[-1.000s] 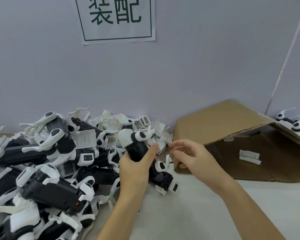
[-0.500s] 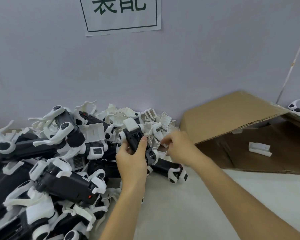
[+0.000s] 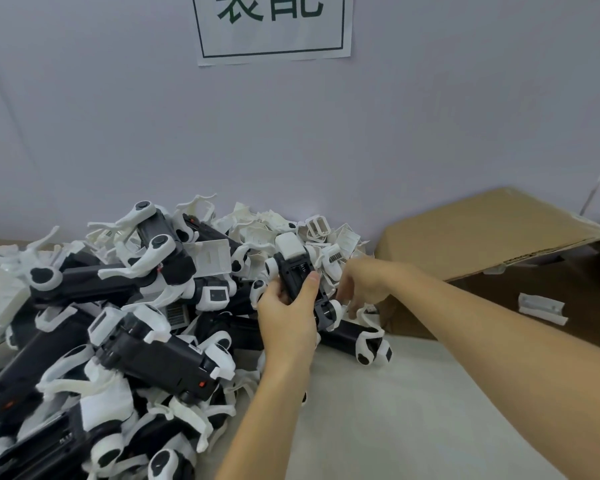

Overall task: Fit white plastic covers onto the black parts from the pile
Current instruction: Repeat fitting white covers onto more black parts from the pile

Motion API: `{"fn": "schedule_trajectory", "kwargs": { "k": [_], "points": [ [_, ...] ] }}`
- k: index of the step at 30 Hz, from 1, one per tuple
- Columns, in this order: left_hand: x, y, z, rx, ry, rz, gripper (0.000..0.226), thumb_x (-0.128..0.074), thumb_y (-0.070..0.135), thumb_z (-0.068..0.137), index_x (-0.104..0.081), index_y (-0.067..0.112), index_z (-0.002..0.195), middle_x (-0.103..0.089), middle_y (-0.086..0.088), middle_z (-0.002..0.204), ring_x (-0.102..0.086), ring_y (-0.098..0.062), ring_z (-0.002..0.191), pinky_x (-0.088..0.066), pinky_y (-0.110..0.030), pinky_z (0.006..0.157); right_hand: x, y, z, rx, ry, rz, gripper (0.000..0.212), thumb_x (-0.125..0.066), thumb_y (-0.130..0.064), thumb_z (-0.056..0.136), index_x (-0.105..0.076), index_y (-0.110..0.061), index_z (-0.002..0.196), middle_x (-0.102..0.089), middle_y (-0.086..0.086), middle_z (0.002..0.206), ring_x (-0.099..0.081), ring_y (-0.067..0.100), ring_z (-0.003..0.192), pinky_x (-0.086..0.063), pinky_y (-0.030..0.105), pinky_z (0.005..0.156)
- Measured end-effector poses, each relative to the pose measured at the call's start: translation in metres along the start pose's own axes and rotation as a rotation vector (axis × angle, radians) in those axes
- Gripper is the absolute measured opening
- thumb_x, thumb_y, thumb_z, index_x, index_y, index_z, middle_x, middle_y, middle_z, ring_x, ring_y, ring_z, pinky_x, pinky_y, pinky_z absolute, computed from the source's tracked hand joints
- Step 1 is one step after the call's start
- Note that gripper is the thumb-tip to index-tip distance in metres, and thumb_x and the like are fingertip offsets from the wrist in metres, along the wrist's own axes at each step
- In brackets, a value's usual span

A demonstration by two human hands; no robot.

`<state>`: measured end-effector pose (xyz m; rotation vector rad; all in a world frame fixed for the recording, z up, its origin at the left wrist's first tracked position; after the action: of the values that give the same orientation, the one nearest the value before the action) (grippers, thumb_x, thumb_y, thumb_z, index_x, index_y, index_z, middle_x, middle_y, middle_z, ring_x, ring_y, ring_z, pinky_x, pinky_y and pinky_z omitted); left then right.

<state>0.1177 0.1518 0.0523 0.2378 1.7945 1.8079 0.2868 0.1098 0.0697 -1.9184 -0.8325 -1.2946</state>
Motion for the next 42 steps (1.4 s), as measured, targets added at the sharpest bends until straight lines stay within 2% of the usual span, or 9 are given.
{"fn": "schedule_trajectory", "kwargs": {
  "k": [4,8,14,17,21,25,31,36,42],
  "points": [
    [0.0,0.0,0.001,0.009,-0.02,0.003,0.006,-0.072,0.026,0.091,-0.072,0.02,0.093,-0.076,0.009,0.08,-0.073,-0.012,0.08,-0.059,-0.038,0.083,-0.001,0.0,0.002,-0.021,0.021,0.059,0.019,-0.072,-0.003,0.089,-0.08,-0.013,0.102,-0.076,-0.002,0.107,-0.069,0.015,0.101,-0.057,0.029,0.091],
    [-0.001,0.001,0.0,0.02,-0.03,0.009,0.006,-0.071,0.025,0.091,-0.072,0.02,0.094,-0.076,0.01,0.079,-0.073,-0.011,0.079,-0.06,-0.037,0.082,-0.003,-0.001,-0.001,-0.061,-0.037,0.024,0.029,-0.06,0.008,0.091,-0.078,-0.009,0.106,-0.073,0.007,0.116,-0.07,0.022,0.106,-0.058,0.036,0.092],
    [0.0,0.003,-0.002,0.028,-0.039,-0.003,0.009,-0.07,0.025,0.091,-0.072,0.019,0.097,-0.076,0.01,0.081,-0.073,-0.01,0.079,-0.059,-0.034,0.08,0.0,-0.006,-0.008,-0.043,-0.061,-0.151,0.028,-0.061,-0.002,0.094,-0.076,-0.014,0.114,-0.073,0.001,0.117,-0.067,0.017,0.101,-0.054,0.023,0.077],
    [0.0,0.004,-0.002,0.034,-0.034,-0.022,0.01,-0.071,0.024,0.091,-0.072,0.016,0.097,-0.077,0.005,0.081,-0.074,-0.019,0.085,-0.06,-0.04,0.083,0.01,-0.008,-0.015,-0.048,0.041,-0.173,0.021,-0.067,-0.012,0.091,-0.074,-0.004,0.109,-0.072,0.012,0.112,-0.068,0.027,0.106,-0.057,0.036,0.087],
    [-0.001,0.004,-0.002,0.031,-0.037,-0.01,0.009,-0.07,0.023,0.091,-0.072,0.017,0.098,-0.077,0.005,0.081,-0.074,-0.02,0.086,-0.06,-0.043,0.085,0.028,-0.008,-0.034,-0.039,0.18,-0.104,0.022,-0.054,-0.011,0.089,-0.065,0.001,0.103,-0.067,0.018,0.108,-0.06,0.026,0.083,-0.049,0.033,0.068],
    [-0.002,0.005,-0.003,0.01,-0.052,0.012,0.008,-0.07,0.023,0.092,-0.072,0.019,0.099,-0.077,0.006,0.083,-0.073,-0.016,0.086,-0.058,-0.048,0.09,0.034,0.003,-0.064,0.031,0.383,0.237,0.003,-0.057,-0.022,0.091,-0.058,-0.019,0.09,-0.062,-0.001,0.092,-0.054,0.014,0.077,-0.04,0.024,0.06],
    [-0.011,0.003,-0.009,-0.018,-0.14,-0.029,0.018,-0.057,0.016,0.099,-0.071,0.02,0.109,-0.077,0.006,0.095,-0.071,-0.014,0.097,-0.055,-0.043,0.093,-0.005,0.022,-0.105,0.051,0.579,0.741,0.031,-0.075,-0.027,0.082,-0.051,-0.035,0.1,-0.068,0.003,0.101,-0.066,0.026,0.081,-0.056,0.039,0.076],
    [-0.02,0.0,-0.014,-0.074,-0.257,0.01,0.028,-0.049,0.01,0.101,-0.068,0.022,0.117,-0.075,0.004,0.108,-0.068,-0.013,0.106,-0.05,-0.036,0.094,-0.003,0.018,-0.122,0.09,0.478,0.604,0.048,-0.07,-0.019,0.081,-0.049,-0.041,0.117,-0.067,0.003,0.094,-0.059,0.008,0.06,-0.05,0.02,0.062],
    [-0.028,-0.002,-0.021,-0.18,-0.368,0.104,0.035,-0.05,0.01,0.102,-0.06,0.034,0.125,-0.071,0.02,0.116,-0.062,0.003,0.114,-0.047,-0.012,0.089,0.013,0.018,-0.139,0.091,0.483,0.538,0.067,-0.08,-0.044,0.077,-0.043,-0.046,0.132,-0.066,-0.009,0.099,-0.064,0.002,0.079,-0.051,0.021,0.075]
  ]
}}
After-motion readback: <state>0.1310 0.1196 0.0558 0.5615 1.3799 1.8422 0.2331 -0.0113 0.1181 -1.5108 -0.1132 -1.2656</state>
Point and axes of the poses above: each hand's wrist, its own z-axis towards the middle knuckle, its own x-axis out of the back of the hand, y = z × x, the point moved 4 cm from there along z, towards the middle knuckle
